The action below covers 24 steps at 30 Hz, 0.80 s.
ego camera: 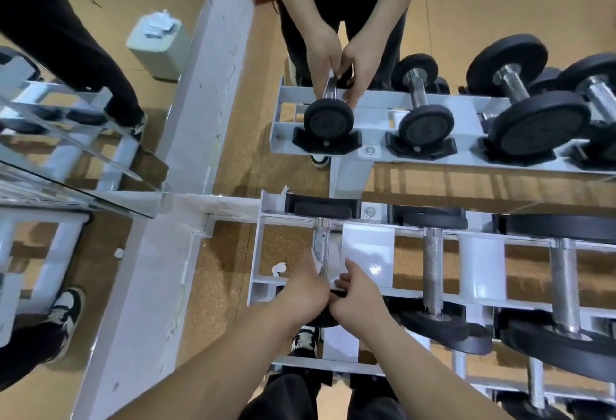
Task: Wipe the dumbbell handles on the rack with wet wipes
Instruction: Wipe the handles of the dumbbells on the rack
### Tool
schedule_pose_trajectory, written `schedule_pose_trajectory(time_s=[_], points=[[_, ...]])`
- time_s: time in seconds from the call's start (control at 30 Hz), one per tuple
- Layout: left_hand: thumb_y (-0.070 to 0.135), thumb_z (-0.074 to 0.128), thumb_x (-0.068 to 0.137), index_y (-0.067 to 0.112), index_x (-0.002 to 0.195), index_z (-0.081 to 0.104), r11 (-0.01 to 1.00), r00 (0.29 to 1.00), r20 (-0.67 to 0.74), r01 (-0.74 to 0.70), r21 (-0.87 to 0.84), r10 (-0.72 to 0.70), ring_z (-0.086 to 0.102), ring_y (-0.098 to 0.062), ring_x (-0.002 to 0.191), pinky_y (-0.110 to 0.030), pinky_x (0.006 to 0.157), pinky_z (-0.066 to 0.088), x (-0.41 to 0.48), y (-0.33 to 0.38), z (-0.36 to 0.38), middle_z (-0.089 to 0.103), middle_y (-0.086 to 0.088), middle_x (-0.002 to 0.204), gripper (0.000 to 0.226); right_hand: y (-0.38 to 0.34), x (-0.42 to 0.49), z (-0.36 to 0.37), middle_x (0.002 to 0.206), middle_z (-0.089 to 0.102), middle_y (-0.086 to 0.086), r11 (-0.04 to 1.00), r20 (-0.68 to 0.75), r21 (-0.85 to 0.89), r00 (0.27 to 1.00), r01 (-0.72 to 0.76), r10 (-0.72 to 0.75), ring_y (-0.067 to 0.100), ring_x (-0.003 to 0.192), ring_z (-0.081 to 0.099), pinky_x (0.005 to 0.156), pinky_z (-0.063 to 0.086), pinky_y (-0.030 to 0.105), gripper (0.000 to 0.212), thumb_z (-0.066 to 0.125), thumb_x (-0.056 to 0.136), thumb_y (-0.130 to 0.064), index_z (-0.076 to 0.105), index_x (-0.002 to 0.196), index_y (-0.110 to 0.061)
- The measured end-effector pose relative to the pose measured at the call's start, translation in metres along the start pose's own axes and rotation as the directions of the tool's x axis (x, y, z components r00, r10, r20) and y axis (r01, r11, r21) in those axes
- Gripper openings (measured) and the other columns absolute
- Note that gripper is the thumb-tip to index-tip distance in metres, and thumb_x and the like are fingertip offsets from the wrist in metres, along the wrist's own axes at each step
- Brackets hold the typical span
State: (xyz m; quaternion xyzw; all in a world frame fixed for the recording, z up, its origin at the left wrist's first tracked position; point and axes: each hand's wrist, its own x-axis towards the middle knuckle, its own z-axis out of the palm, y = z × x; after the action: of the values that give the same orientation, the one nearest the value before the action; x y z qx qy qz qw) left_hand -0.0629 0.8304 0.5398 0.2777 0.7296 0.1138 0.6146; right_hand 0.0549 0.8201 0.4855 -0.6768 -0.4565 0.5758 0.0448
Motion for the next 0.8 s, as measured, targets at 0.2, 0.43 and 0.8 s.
schedule_pose_trajectory(time_s=[0.2, 0.43, 0.8], points=[[-0.003, 0.045, 0.093, 0.005, 0.111, 0.056, 0.989, 0.996, -0.077, 0.028, -0.146, -0.039, 0.052, -0.024, 0.088, -0.034, 0.078, 0.042, 0.038, 0.039, -0.025, 0.053, -0.012, 0.096, 0.023, -0.006, -0.002, 0.002, 0.136, 0.052, 0.0, 0.999, 0.019, 0.03, 1.0, -0.018, 0.017, 0.017, 0.129, 0.054, 0.102, 0.05, 0.032, 0.101, 0.082, 0.089, -0.027, 0.016, 0.165, -0.019], [-0.006, 0.042, 0.087, 0.012, 0.104, 0.062, 0.988, 0.99, 0.116, 0.093, -0.126, -0.079, 0.056, -0.025, 0.065, -0.031, 0.059, 0.046, 0.003, 0.001, -0.019, 0.062, -0.01, 0.075, 0.032, -0.001, -0.002, 0.001, 0.124, 0.046, -0.003, 0.999, 0.012, 0.051, 1.0, 0.009, -0.009, 0.012, 0.123, 0.052, 0.099, 0.046, 0.026, 0.103, 0.082, 0.089, -0.023, 0.014, 0.165, -0.014], [0.002, 0.038, 0.098, 0.032, 0.148, 0.043, 0.988, 1.0, -0.016, 0.003, -0.153, -0.005, 0.054, -0.018, 0.086, -0.035, 0.075, 0.049, -0.004, 0.022, -0.014, 0.057, 0.003, 0.114, 0.059, 0.001, 0.0, 0.003, 0.132, 0.047, -0.001, 0.995, 0.014, 0.097, 1.0, 0.007, -0.008, 0.013, 0.134, 0.051, 0.092, 0.049, 0.027, 0.111, 0.086, 0.086, -0.025, 0.009, 0.165, -0.017]])
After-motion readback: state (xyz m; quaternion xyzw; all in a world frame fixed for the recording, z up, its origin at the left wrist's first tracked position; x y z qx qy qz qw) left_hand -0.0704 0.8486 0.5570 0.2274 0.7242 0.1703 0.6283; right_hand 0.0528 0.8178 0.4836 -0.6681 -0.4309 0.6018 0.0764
